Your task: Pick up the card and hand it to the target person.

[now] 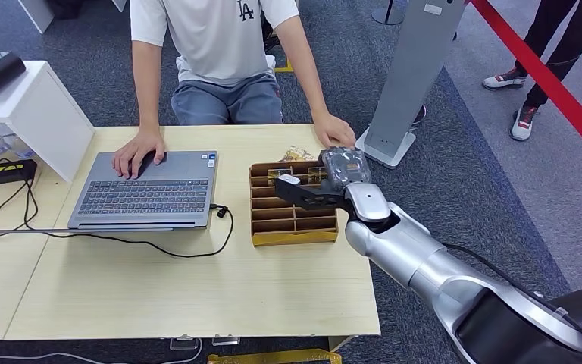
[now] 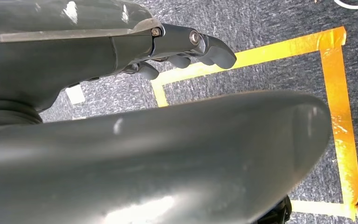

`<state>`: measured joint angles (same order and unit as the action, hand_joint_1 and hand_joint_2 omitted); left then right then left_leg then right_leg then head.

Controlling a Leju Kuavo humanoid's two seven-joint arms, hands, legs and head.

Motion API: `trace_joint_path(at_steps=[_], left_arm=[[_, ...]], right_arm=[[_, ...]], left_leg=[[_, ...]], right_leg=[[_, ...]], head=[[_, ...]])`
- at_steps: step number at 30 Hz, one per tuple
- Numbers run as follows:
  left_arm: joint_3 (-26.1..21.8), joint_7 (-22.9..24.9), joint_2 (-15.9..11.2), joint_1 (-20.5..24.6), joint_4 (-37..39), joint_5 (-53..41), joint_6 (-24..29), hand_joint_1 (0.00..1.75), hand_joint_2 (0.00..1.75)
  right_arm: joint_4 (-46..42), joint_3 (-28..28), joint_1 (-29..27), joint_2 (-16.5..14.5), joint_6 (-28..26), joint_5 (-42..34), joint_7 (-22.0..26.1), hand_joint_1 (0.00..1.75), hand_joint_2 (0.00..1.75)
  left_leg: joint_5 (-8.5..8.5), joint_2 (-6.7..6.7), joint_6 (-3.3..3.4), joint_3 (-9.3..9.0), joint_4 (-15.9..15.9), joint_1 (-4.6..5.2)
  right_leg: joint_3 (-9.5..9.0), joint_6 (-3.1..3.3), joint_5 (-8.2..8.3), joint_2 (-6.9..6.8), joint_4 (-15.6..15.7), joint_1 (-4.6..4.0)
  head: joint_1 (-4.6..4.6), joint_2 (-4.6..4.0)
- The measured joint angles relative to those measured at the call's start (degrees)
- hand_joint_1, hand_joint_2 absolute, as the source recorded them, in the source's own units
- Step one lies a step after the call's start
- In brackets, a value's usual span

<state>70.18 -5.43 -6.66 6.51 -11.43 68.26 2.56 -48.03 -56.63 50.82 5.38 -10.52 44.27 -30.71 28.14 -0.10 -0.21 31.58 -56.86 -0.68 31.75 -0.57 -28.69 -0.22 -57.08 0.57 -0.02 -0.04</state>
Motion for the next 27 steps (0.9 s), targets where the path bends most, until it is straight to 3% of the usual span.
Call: trace_joint_path(at_steps=[16, 27], left_arm=[[0.0, -0.1, 0.0, 0.0, 0.0, 0.0, 0.0, 0.00, 0.00], [0.0, -0.3, 0.0, 0.0, 0.0, 0.0, 0.3, 0.00, 0.00]], right_arm=[[0.1, -0.1, -0.5, 0.4, 0.4, 0.1, 0.0, 0.87, 1.75], [0.8, -0.4, -0.6, 0.3, 0.4, 0.0, 0.8, 1.06, 1.75]], left_leg=[[0.00, 0.00, 0.00, -0.01, 0.0, 0.00], [0.00, 0.00, 0.00, 0.00, 0.0, 0.00]], right_leg=[[0.00, 0.00, 0.00, 0.01, 0.0, 0.00], [0.00, 0.00, 0.00, 0.01, 0.0, 0.00]], head=[[0.01, 0.00], [-0.01, 0.00]])
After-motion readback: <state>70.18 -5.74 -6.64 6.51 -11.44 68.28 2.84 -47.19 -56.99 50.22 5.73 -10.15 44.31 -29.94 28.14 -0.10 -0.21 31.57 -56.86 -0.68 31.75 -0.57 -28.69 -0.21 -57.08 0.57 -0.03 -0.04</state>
